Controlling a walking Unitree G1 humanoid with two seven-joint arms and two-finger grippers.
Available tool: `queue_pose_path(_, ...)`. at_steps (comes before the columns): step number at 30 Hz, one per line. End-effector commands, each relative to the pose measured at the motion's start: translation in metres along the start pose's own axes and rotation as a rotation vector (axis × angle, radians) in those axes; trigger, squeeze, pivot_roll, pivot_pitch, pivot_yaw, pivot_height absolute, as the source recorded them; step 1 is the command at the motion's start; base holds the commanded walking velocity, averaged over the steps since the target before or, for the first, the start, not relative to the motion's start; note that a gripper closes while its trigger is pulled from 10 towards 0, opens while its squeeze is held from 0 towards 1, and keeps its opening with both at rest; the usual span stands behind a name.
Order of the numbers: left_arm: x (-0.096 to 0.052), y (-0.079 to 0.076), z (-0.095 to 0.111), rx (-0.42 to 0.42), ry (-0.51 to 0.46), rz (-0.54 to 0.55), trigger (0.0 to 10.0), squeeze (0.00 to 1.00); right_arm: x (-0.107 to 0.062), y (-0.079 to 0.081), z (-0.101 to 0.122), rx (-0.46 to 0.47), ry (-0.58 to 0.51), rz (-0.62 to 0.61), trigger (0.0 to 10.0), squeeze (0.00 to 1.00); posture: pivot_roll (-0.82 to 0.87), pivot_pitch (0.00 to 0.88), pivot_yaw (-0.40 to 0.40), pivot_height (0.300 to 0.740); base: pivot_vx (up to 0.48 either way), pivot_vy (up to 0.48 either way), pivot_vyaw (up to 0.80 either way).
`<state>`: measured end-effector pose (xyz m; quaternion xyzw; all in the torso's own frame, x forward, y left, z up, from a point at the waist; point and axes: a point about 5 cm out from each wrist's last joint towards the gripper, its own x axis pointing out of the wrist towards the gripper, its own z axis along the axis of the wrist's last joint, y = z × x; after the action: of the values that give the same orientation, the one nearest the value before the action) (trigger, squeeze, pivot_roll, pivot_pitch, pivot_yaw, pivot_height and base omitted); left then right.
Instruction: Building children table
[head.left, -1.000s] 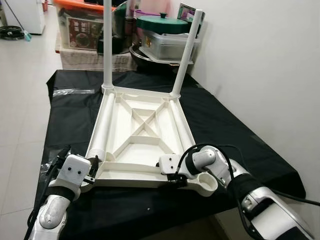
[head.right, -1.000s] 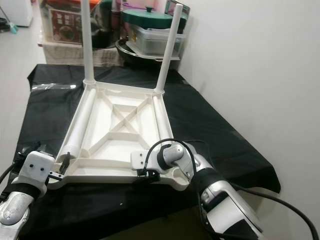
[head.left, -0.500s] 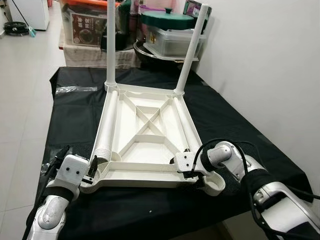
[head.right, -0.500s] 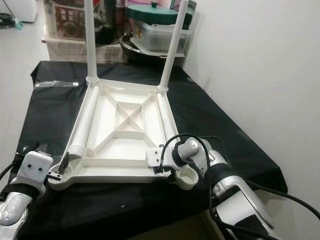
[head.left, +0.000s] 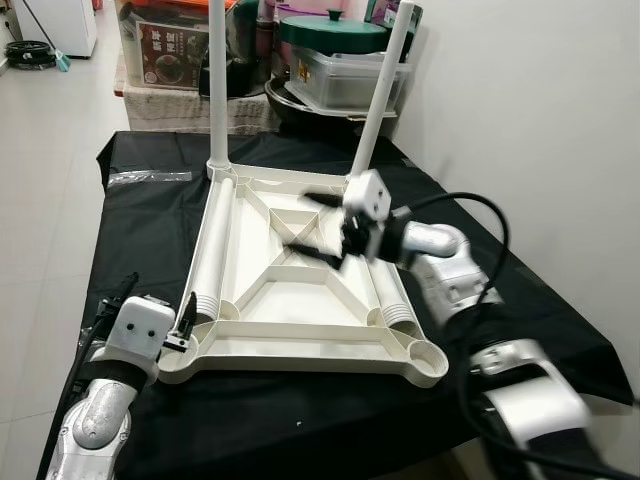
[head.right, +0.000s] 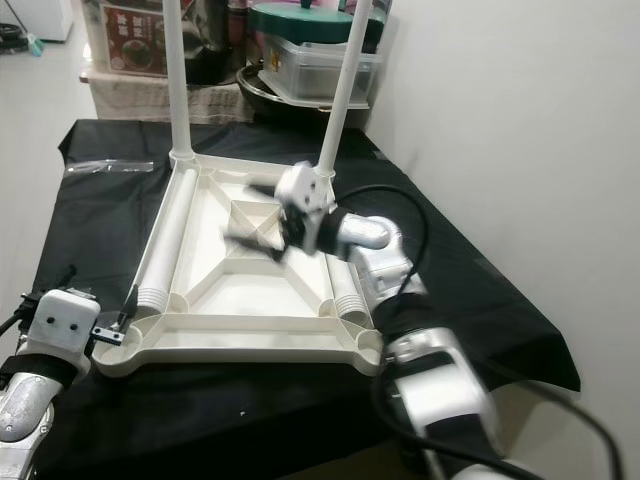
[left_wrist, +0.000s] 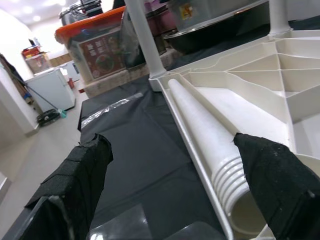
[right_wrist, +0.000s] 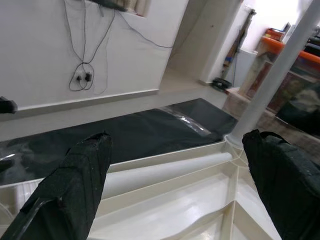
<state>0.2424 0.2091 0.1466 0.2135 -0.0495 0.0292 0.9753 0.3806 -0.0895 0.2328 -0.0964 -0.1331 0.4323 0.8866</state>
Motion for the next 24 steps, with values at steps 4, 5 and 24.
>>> queue_pose_path(4,-0.008,-0.016,0.002,-0.054,-0.008,-0.013,10.0,0.0,-0.014,-0.001,-0.015,0.018,-0.022,-0.297,10.0,0.0,0.08,0.0,-0.147,0.74,0.0,0.0,0.0)
queue_pose_path(5,-0.009,-0.019,0.003,-0.06,-0.01,-0.02,10.0,0.0,-0.015,0.002,-0.017,0.027,-0.023,-0.315,10.0,0.0,0.08,0.0,-0.147,0.74,0.0,0.0,0.0)
queue_pose_path(24,0.0,-0.029,0.009,-0.071,-0.06,-0.044,10.0,0.0,-0.012,0.041,-0.023,0.135,-0.014,-0.361,10.0,0.0,0.07,0.0,-0.13,0.74,0.0,-0.276,-0.16)
